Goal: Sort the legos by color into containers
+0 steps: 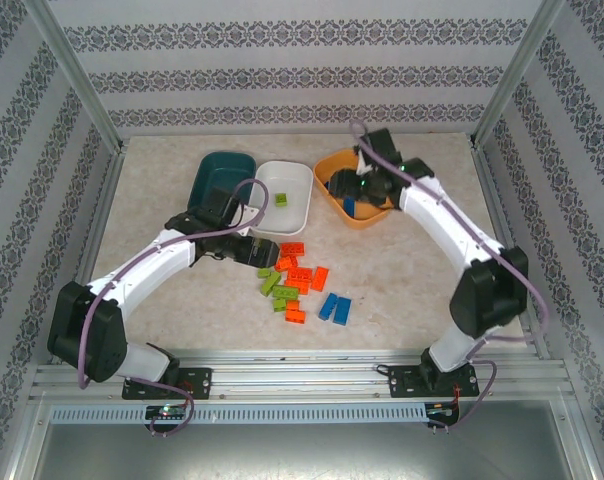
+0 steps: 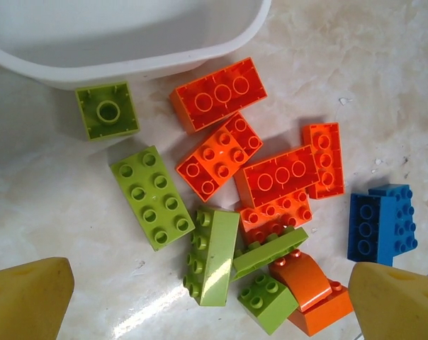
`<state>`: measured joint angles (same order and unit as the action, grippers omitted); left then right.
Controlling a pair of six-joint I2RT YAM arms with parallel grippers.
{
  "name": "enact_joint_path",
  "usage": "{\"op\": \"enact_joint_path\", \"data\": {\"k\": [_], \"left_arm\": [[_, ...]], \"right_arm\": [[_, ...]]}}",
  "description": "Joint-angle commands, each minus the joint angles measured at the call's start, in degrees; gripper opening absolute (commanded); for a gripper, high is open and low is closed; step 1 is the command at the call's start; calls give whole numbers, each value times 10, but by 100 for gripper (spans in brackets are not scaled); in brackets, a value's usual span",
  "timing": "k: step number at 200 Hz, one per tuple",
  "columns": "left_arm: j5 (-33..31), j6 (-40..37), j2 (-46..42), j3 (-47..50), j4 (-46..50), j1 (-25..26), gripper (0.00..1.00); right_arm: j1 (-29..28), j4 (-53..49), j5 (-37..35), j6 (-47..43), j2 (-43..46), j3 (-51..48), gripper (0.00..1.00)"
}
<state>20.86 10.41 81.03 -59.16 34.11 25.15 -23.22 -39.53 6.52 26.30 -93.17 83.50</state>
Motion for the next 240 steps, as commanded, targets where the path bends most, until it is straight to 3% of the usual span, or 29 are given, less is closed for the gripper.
{"op": "enact_joint_path", "data": {"k": [1, 34, 85, 204, 240], "left_arm": [[-52, -7, 3, -19, 43, 36, 100], [-102, 38, -4, -12, 60, 92, 100], [-104, 124, -41, 40, 32, 126, 96], [-147, 108, 68, 59, -21, 148, 68], [-151, 101, 108, 47, -34, 148, 53]], "right_arm": [[-43, -7, -7, 1, 40, -122, 68], [-117, 12, -27, 81, 126, -278, 67], [-178, 78, -34, 173, 188, -426, 61], [-200, 122, -29, 207, 176, -473, 57], [-200, 126, -27, 209, 174, -477, 57]]}}
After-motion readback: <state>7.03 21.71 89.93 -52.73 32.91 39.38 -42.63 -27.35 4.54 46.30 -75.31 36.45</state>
